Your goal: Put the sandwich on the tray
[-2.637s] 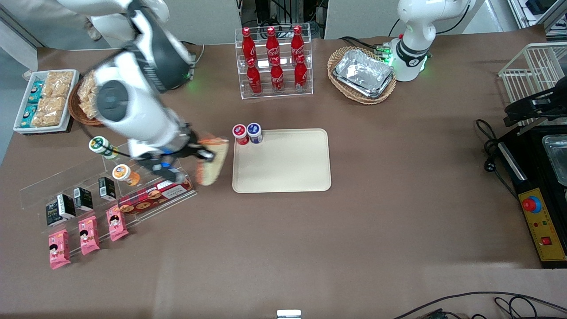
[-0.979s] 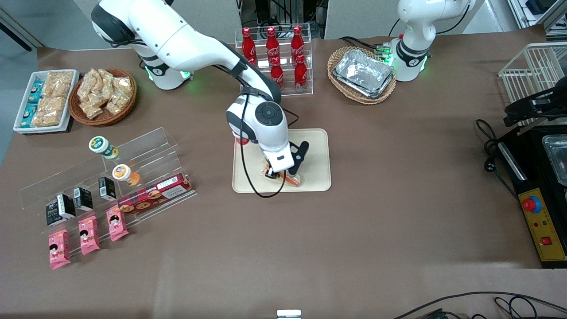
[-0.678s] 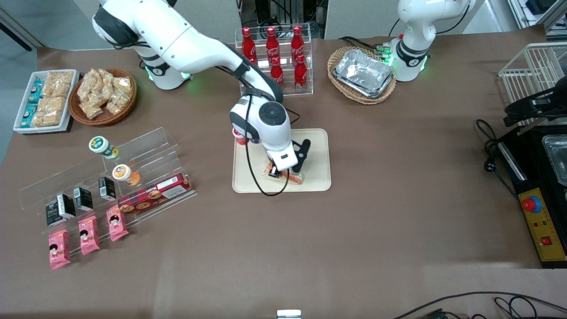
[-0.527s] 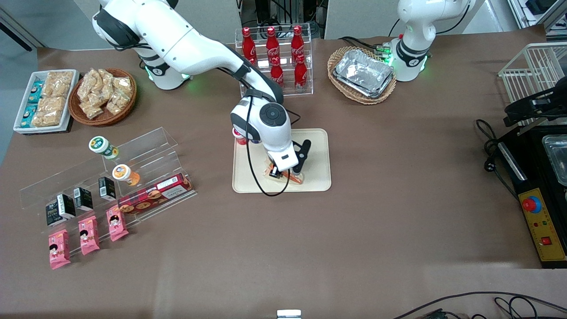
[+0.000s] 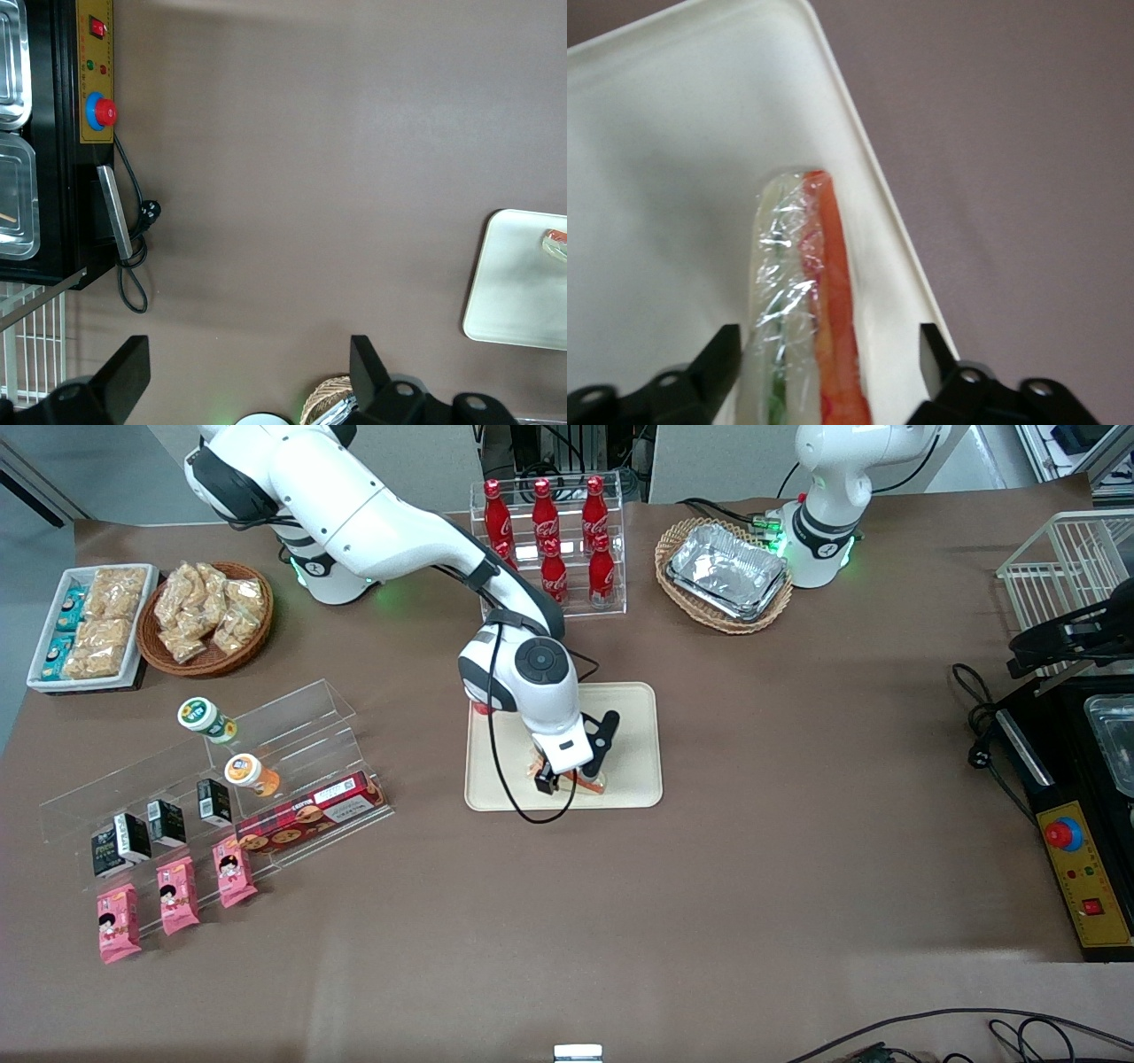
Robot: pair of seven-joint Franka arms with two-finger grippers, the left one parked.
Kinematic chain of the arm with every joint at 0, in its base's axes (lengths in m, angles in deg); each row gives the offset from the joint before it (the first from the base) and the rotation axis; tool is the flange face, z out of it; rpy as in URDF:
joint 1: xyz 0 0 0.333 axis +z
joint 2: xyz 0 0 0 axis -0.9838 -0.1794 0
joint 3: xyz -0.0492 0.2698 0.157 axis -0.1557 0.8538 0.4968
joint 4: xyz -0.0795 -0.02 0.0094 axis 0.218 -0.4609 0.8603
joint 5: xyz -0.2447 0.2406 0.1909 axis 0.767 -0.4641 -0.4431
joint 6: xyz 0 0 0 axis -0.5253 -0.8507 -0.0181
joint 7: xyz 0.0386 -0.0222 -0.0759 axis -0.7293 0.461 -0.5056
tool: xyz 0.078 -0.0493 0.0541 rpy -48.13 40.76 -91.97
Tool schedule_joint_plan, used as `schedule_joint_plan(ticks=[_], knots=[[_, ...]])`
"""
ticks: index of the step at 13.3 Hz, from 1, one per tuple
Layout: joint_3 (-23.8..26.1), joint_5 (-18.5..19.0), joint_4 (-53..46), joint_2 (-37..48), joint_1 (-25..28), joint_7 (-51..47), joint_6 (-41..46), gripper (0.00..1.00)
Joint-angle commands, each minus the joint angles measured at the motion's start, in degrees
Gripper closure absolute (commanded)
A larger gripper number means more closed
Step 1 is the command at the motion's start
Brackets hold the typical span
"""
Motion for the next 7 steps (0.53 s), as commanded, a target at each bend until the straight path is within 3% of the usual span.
schedule_joint_plan(ticks=[1,4,7], knots=[[0.39,-2.53,-1.27,1.64,-2.30,-1.74,0.28,0.00],[0.22,-10.08,-1.18,6.73,-4.59,-1.83,5.02,0.00],[0.39,-11.51,-1.10,11.56,-9.59,-2.26,12.30,0.00]])
